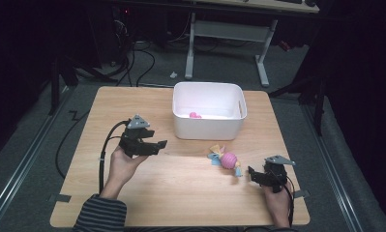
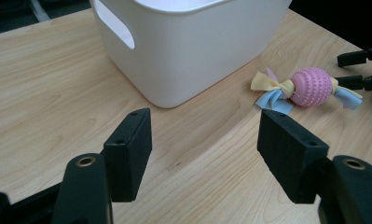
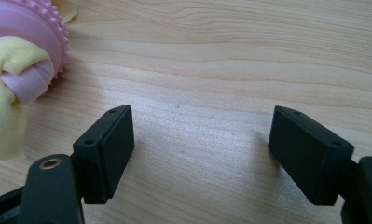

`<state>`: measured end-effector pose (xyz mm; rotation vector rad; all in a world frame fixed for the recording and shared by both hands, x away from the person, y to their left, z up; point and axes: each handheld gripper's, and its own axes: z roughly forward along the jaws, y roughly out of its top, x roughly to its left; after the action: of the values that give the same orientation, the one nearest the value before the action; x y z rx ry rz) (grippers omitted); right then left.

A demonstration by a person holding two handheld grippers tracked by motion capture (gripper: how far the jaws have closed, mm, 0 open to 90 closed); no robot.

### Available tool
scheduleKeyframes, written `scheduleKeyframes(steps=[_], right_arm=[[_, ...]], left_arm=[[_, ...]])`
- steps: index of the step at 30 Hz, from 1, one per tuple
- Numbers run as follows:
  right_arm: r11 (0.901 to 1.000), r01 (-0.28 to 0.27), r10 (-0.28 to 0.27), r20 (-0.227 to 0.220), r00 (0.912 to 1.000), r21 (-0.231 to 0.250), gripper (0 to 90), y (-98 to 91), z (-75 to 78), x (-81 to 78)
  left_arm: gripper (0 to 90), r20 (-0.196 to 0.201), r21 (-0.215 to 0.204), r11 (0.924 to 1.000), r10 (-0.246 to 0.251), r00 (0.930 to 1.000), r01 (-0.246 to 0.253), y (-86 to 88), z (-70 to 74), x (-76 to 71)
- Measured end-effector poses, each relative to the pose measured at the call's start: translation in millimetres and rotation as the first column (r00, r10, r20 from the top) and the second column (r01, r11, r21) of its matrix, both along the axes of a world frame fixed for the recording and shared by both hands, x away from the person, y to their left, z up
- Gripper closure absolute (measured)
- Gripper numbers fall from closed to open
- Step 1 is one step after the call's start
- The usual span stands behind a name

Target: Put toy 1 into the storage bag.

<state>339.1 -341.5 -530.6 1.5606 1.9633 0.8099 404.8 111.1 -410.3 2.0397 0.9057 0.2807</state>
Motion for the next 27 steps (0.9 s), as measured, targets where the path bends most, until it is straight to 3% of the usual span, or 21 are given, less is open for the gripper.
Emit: scheduleKeyframes(steps=[11, 27], right_arm=[[1.0000, 0.000, 0.000, 0.001, 1.0000, 0.000, 22.6, 0.0, 0.0, -0.1], [1.0000, 0.001, -0.001, 0.000, 1.0000, 0.001, 22.6, 0.1, 0.0, -0.3]], left_arm=[[35.8, -0.053, -0.002, 1.0000, 0.009, 0.9985, -0.009, 4.3, -23.4, -2.4], [35.7, -0.087, 0.019, 0.9988, 0.047, 0.9951, -0.046, 6.3, -56.7, -8.2]])
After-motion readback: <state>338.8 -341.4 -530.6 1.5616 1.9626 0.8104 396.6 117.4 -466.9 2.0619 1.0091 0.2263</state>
